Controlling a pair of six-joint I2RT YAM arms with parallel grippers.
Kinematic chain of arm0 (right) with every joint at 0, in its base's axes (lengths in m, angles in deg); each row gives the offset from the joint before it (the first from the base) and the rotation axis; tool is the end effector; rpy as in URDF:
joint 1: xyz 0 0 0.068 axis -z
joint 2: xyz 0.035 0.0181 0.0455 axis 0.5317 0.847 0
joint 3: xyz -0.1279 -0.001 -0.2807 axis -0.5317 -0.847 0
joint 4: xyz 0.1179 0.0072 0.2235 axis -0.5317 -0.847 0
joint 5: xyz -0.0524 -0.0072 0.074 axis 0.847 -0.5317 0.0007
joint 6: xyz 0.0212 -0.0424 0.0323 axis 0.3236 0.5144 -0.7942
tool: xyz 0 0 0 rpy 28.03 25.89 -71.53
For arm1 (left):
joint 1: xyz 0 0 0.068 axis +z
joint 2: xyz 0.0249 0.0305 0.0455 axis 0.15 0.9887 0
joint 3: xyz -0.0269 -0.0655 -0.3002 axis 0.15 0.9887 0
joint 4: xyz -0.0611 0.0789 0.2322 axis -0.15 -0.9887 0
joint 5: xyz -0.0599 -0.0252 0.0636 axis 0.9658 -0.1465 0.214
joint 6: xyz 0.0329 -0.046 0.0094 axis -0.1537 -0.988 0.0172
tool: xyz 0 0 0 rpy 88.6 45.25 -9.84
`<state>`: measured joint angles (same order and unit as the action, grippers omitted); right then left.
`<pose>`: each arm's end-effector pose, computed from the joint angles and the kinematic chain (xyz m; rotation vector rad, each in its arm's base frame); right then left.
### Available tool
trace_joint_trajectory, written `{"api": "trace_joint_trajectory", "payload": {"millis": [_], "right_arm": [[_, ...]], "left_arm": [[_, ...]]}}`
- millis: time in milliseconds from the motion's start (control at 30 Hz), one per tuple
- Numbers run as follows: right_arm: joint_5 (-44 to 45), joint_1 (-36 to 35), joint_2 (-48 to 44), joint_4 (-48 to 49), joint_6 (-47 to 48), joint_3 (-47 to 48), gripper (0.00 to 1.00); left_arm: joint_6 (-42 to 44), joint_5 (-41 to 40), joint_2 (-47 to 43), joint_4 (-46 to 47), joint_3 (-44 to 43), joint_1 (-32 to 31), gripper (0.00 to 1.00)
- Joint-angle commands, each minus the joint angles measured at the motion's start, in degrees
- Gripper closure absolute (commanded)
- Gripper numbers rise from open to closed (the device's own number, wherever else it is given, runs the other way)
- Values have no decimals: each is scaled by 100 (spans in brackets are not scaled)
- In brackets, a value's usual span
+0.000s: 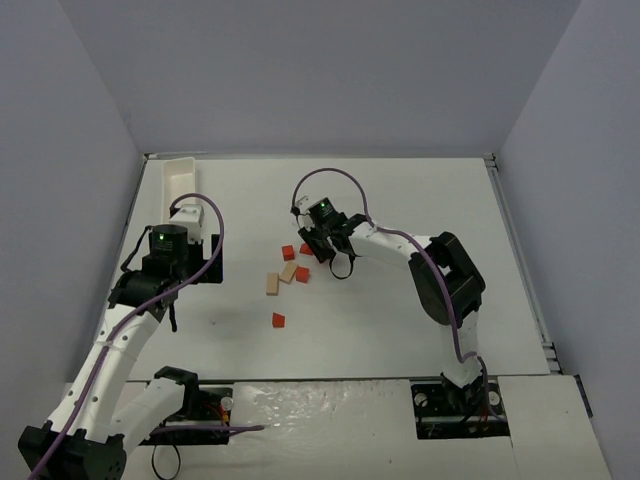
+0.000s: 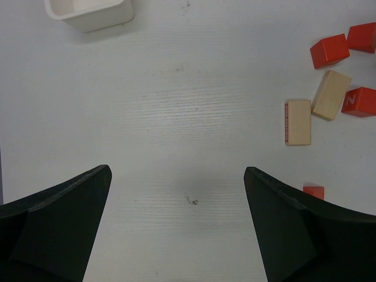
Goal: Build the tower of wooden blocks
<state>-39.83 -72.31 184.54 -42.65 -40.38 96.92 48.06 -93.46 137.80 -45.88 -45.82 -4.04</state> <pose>0.3537 0.3010 0.2241 -0.9151 2.1087 0.3629 0.1554 -0.0316 0.3449 0.0155 2.1913 -0.1336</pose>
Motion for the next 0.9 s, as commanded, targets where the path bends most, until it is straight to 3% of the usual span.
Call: {"api": "trace_joint_trajectory", "payload": {"millis": [0, 400, 867], "right_arm": [[1056, 161, -900, 61, -706, -406, 100], [1406, 962, -1608, 177, -1483, -1581, 100], [1576, 1261, -1605, 317, -1597, -1812, 100]], "left_arm": [[51, 40, 50, 303, -125, 1, 5], [51, 72, 79, 300, -125, 1, 5], [51, 69, 120, 278, -125, 1, 5]]}}
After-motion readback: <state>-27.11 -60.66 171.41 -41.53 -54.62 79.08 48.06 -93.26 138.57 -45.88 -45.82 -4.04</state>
